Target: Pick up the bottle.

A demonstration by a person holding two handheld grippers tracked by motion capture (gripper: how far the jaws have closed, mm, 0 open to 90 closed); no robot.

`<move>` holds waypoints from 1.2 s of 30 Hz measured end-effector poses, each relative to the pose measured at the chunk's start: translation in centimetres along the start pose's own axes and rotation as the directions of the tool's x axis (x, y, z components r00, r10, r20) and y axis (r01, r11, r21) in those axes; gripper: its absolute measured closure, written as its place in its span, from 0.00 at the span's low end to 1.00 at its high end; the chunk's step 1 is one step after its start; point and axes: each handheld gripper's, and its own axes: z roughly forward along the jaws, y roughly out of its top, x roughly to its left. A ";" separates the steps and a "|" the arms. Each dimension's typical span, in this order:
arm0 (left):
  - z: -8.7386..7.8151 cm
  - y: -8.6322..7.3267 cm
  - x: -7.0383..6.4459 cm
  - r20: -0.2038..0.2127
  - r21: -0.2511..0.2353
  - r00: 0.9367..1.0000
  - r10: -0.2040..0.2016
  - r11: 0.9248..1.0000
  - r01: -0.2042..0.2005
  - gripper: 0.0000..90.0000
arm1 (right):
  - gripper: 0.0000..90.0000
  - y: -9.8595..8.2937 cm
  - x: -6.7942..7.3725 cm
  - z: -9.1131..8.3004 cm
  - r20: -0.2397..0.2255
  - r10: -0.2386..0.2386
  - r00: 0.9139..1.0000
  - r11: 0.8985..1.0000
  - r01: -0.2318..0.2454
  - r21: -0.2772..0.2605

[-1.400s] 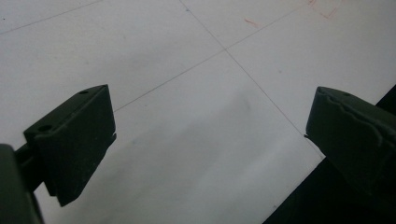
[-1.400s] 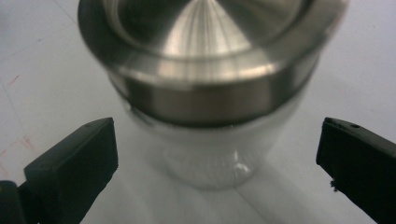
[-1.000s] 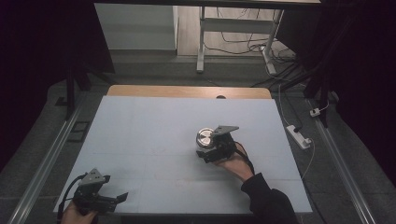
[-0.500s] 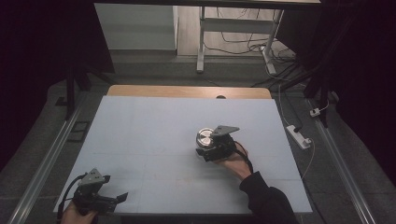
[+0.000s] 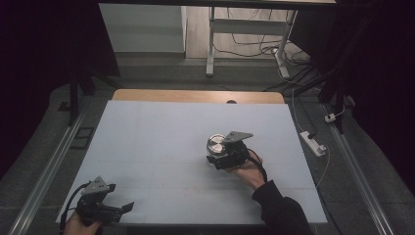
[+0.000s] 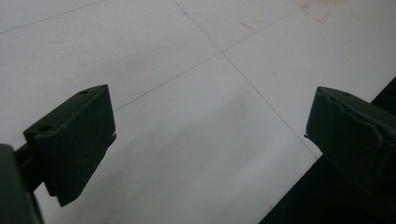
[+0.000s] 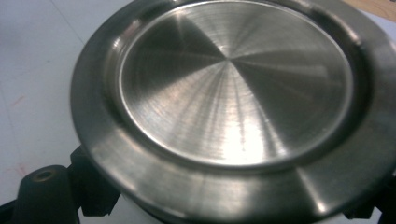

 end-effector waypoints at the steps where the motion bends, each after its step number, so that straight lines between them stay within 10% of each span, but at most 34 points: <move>1: 0.0 0.0 0.0 0.000 0.000 1.000 0.000 1.000 0.000 0.02 | 0.16 0.1 0.1 -0.1 0.000 0.000 1.000 1.000 0.000 0.000; 36: 0.1 0.1 -0.1 0.001 0.003 1.000 0.006 1.000 -0.006 0.02 | 0.16 -0.3 7.5 -4.7 -0.113 -0.067 0.991 0.996 0.060 -0.065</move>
